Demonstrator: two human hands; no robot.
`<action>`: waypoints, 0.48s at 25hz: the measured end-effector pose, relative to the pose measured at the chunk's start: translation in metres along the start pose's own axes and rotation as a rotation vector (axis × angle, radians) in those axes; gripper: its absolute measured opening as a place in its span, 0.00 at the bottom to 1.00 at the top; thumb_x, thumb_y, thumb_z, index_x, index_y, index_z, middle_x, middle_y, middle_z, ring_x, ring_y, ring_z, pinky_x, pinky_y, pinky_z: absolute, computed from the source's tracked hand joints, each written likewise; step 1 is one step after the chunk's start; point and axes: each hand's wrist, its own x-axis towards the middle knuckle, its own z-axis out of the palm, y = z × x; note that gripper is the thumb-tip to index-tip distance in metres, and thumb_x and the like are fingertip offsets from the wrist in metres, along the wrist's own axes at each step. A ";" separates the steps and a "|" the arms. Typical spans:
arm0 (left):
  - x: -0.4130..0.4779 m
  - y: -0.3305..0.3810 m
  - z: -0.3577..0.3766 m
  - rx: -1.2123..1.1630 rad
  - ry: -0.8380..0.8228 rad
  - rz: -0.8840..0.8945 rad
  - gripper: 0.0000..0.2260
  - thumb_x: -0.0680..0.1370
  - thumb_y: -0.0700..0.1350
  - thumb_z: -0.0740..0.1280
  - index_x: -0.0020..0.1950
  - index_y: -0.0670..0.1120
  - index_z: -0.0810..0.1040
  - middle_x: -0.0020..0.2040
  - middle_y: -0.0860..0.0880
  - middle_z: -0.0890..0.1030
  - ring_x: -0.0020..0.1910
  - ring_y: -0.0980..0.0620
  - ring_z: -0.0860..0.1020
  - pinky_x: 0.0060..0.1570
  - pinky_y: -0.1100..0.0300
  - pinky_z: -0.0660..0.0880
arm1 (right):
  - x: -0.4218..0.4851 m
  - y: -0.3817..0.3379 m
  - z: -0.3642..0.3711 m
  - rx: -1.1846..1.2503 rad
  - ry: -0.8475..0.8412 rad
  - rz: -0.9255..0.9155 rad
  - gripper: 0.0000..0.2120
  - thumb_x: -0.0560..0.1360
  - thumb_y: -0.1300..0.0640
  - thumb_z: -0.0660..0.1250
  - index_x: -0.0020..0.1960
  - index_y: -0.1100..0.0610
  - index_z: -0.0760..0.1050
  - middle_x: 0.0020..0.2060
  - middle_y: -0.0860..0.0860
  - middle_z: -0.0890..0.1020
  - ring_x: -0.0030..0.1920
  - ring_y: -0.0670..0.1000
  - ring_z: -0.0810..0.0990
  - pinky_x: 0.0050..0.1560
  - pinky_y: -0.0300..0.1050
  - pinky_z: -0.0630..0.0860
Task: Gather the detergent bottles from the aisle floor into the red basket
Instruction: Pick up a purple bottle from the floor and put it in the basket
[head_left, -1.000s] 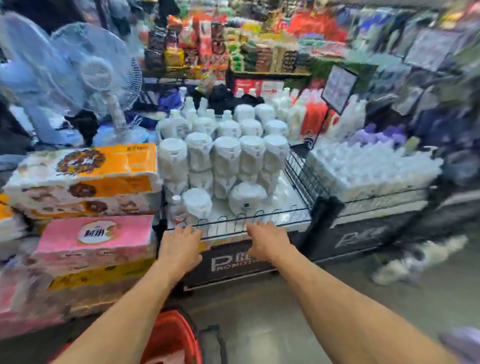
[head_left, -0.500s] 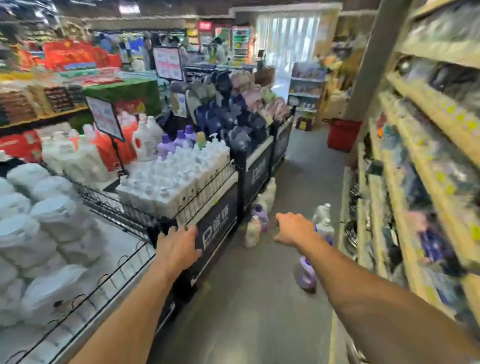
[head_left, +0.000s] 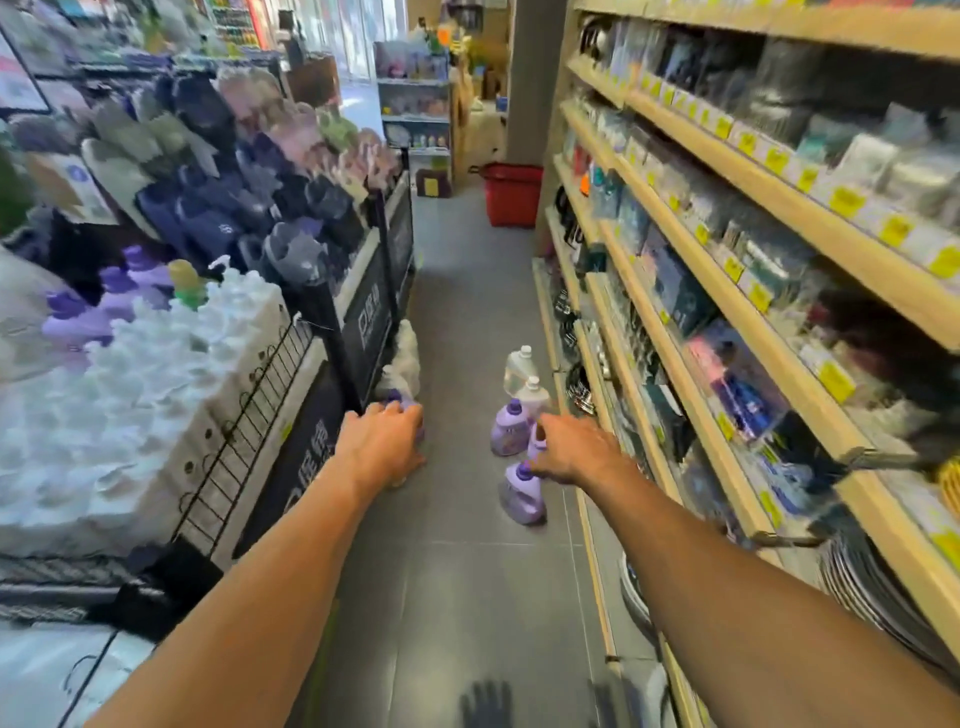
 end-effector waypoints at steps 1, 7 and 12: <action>0.013 -0.008 -0.002 0.000 -0.011 0.024 0.21 0.76 0.58 0.67 0.66 0.50 0.70 0.65 0.47 0.76 0.65 0.41 0.74 0.60 0.45 0.71 | 0.003 -0.003 0.002 0.020 0.004 0.034 0.21 0.72 0.44 0.73 0.60 0.48 0.72 0.59 0.54 0.79 0.63 0.61 0.77 0.52 0.50 0.71; 0.097 -0.019 0.003 -0.012 -0.036 0.168 0.22 0.76 0.59 0.68 0.67 0.52 0.70 0.66 0.48 0.75 0.66 0.44 0.73 0.60 0.47 0.70 | 0.034 0.018 -0.005 0.105 0.010 0.256 0.25 0.73 0.44 0.73 0.66 0.50 0.72 0.63 0.56 0.79 0.64 0.61 0.78 0.61 0.54 0.76; 0.173 -0.015 0.024 -0.043 -0.118 0.234 0.24 0.77 0.59 0.67 0.70 0.53 0.69 0.69 0.48 0.74 0.68 0.43 0.71 0.63 0.47 0.70 | 0.095 0.041 0.011 0.124 -0.042 0.377 0.27 0.72 0.43 0.75 0.67 0.50 0.72 0.63 0.55 0.80 0.62 0.61 0.78 0.62 0.54 0.76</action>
